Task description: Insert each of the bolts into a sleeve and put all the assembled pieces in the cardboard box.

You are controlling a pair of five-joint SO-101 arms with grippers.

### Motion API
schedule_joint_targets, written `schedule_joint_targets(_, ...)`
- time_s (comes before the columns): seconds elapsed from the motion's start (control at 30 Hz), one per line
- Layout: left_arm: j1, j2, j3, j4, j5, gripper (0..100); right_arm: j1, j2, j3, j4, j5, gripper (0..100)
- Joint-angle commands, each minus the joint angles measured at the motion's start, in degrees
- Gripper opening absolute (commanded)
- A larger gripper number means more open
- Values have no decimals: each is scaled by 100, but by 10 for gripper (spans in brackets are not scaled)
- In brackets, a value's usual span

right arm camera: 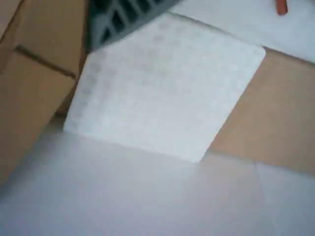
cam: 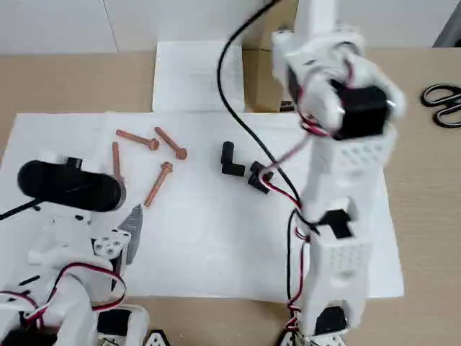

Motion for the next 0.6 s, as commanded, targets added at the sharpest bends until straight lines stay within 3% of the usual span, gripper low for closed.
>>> schedule_joint_targets(0.0,-35,-9,-426,132,-18,188,40,-1095,35,57,35,223)
schedule_joint_targets(0.13,-26,-475,-901,79,-26,188,40,-2290,1556,84,44,223)
schedule_joint_targets(0.33,-26,-1618,-901,-202,-53,186,40,-4971,5354,31,35,223)
schedule_joint_targets(0.57,-26,-2884,910,-695,-53,186,57,-7064,9081,-549,-9,223)
